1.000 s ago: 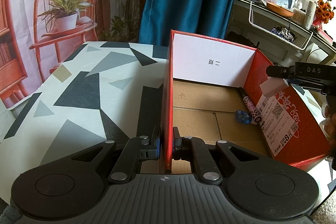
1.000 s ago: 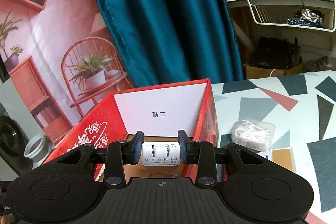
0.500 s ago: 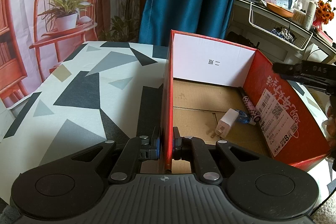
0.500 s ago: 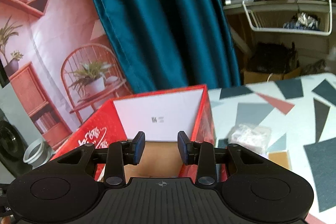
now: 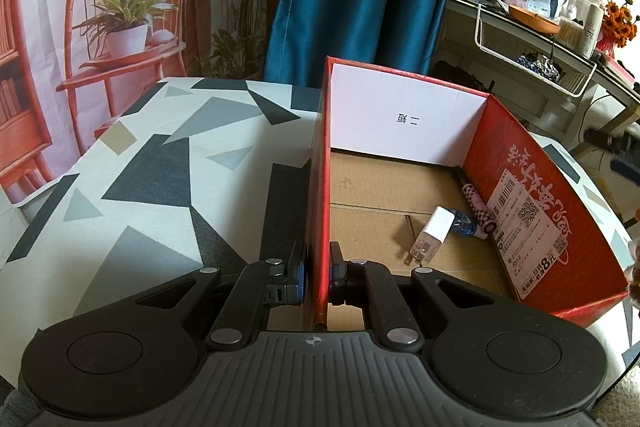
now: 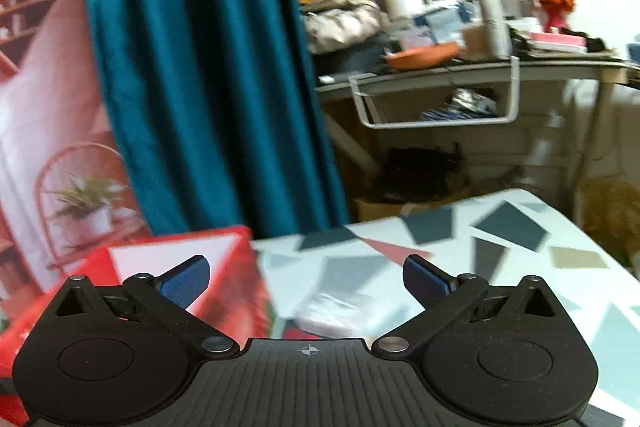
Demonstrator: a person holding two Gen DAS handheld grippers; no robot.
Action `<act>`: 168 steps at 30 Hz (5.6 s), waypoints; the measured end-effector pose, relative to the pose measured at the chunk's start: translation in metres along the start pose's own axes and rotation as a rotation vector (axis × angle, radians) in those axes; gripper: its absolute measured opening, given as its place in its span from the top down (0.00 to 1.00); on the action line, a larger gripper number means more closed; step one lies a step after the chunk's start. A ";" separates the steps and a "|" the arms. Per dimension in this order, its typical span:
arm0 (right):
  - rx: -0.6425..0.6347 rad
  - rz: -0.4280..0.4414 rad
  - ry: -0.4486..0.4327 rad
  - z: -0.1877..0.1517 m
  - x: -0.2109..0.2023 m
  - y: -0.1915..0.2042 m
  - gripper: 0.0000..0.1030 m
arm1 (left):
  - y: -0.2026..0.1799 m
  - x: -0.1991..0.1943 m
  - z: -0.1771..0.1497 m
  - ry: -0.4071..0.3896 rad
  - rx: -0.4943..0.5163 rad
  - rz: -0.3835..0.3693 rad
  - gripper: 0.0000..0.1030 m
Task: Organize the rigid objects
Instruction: 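Move the right tool back to the keys on a ring, then close the right tool on the key and lift the keys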
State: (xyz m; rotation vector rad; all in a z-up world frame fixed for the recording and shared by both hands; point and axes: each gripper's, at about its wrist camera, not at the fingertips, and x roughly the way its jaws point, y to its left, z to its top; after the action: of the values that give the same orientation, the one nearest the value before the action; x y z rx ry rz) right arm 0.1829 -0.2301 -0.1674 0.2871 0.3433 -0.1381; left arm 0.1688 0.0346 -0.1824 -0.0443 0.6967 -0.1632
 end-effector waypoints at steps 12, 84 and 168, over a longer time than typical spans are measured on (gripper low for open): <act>0.020 -0.060 0.132 -0.053 0.031 -0.036 0.07 | 0.001 -0.001 -0.001 -0.001 0.003 0.006 0.89; -0.225 0.092 0.267 -0.081 0.040 0.017 0.88 | 0.002 -0.002 0.000 0.005 -0.002 0.003 0.89; -0.261 0.174 0.331 -0.094 0.023 0.024 0.75 | 0.004 -0.001 0.000 0.005 -0.006 0.002 0.89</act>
State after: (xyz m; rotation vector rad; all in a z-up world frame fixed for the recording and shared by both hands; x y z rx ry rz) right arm 0.1795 -0.1806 -0.2545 0.0787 0.6563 0.1275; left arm 0.1689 0.0382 -0.1822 -0.0490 0.7022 -0.1599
